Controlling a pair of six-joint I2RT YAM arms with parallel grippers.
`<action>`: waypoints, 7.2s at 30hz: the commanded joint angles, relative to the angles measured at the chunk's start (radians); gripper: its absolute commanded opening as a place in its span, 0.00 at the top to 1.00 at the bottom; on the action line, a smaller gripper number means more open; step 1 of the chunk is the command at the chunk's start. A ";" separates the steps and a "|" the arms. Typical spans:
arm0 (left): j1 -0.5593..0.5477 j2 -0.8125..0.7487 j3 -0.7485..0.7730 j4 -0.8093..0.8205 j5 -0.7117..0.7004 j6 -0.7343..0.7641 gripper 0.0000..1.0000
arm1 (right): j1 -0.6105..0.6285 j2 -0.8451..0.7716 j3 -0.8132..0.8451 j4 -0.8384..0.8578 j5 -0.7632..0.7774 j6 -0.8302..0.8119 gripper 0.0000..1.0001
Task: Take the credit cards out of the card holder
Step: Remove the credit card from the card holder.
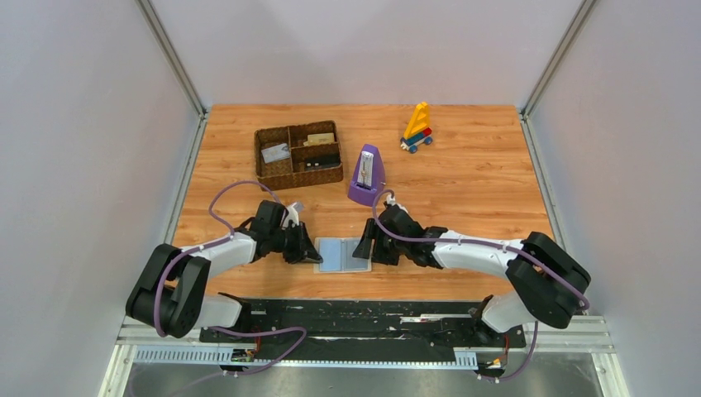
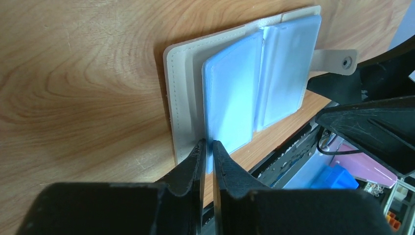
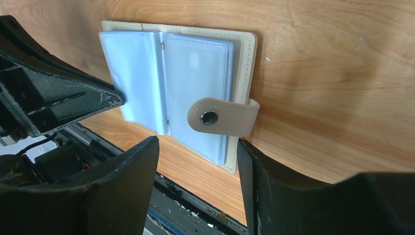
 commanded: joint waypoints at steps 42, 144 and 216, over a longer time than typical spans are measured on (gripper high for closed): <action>-0.009 -0.016 -0.026 0.062 0.026 -0.022 0.90 | 0.004 0.053 0.151 -0.107 0.045 -0.087 0.40; -0.020 -0.184 0.082 -0.053 0.016 -0.074 0.71 | 0.057 0.153 0.208 0.013 -0.091 -0.158 0.93; -0.026 -0.056 0.036 0.159 0.026 -0.115 0.77 | 0.093 0.188 0.179 0.039 0.112 -0.178 0.69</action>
